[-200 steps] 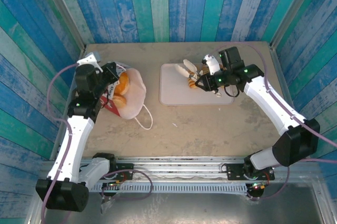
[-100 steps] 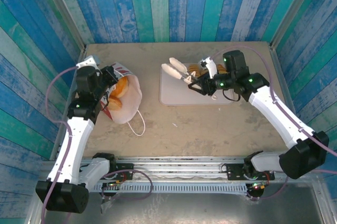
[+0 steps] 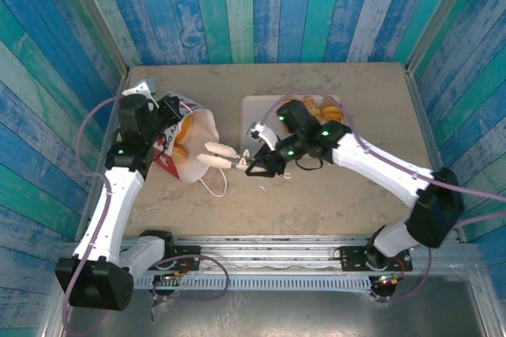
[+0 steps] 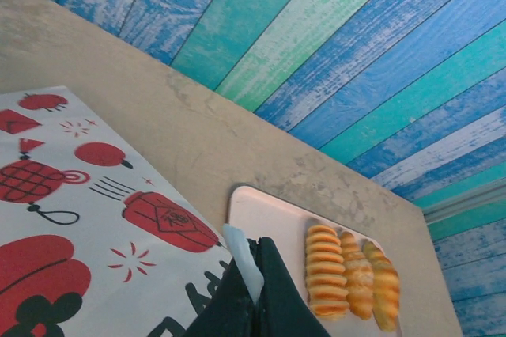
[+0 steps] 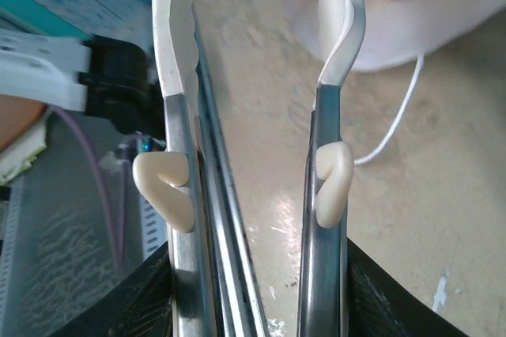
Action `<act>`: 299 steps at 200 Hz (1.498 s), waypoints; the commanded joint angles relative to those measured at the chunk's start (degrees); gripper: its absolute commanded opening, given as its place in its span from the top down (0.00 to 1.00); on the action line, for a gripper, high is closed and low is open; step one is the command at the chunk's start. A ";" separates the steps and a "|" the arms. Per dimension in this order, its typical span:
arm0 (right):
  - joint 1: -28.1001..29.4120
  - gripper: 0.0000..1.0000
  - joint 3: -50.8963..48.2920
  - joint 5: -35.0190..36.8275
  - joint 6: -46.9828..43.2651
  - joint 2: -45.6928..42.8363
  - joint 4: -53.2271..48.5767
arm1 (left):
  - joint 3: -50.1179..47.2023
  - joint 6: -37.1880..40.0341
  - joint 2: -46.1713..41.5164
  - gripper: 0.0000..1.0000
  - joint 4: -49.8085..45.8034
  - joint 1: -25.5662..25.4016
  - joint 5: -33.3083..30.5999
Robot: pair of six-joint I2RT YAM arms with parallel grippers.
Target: Take the fake bread out of the paper bag
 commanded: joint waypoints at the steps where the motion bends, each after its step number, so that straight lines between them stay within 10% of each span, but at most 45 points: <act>1: 0.65 0.53 6.52 6.65 5.27 5.47 -0.98 | 2.18 -0.96 0.99 1.00 2.99 0.01 3.56; 150: 5.92 0.48 36.44 15.41 11.30 33.92 -10.31 | 2.01 2.04 2.04 1.00 3.98 0.01 11.01; 299: 5.64 0.54 25.47 17.01 -0.55 23.26 -19.42 | 2.57 2.34 2.49 1.00 3.05 -0.01 9.32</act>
